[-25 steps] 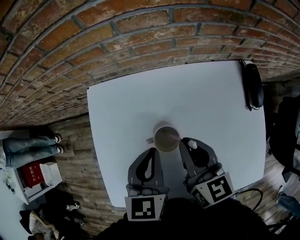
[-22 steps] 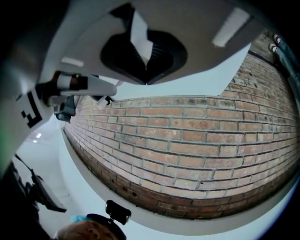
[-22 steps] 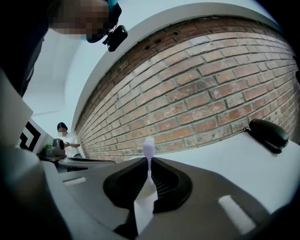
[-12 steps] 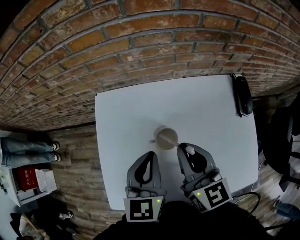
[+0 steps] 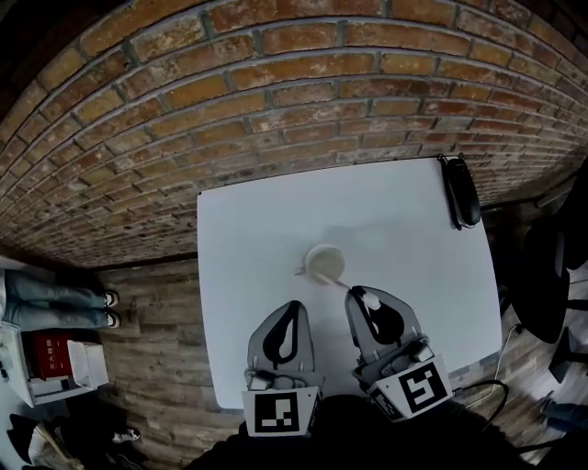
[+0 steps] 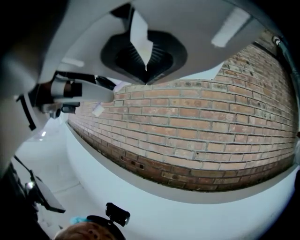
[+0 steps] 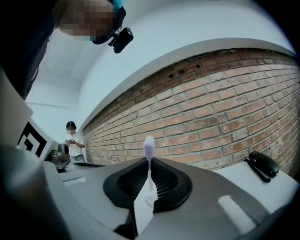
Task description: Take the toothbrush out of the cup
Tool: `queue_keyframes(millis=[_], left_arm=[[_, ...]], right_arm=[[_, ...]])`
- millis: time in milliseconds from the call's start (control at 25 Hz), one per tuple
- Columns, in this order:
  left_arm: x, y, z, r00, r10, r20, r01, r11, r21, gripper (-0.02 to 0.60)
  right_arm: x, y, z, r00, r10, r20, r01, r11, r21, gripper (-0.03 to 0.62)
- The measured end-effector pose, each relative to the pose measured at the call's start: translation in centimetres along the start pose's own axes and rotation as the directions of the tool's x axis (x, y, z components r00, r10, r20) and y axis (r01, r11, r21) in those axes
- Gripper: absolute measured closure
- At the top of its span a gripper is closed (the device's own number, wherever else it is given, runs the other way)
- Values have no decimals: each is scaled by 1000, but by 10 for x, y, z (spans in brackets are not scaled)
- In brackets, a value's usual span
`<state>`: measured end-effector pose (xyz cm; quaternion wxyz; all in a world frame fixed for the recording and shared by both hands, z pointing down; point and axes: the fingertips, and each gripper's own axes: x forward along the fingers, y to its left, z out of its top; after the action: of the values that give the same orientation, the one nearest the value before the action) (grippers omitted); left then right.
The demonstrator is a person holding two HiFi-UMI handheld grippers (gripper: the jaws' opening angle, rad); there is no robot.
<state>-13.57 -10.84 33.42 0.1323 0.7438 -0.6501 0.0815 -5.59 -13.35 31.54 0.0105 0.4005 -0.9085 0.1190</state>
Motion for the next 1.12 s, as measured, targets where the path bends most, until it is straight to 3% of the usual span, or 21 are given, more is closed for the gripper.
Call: queue_keyframes(millis=[320, 640, 800, 1120], left_arm=[[-41, -13, 13, 997, -32, 65, 31, 999, 27, 574], [-84, -33, 22, 991, -14, 137, 6, 998, 58, 574], [-108, -50, 15, 990, 19, 139, -26, 998, 49, 574], [-138, -85, 5, 989, 13, 148, -25, 996, 81, 574]], right_arm=[[-33, 29, 17, 998, -13, 63, 15, 999, -32, 571], [-76, 52, 29, 994, 17, 109, -10, 998, -66, 571], [-104, 60, 29, 993, 40, 112, -32, 997, -73, 571], [-142, 62, 23, 991, 64, 115, -57, 996, -62, 571]])
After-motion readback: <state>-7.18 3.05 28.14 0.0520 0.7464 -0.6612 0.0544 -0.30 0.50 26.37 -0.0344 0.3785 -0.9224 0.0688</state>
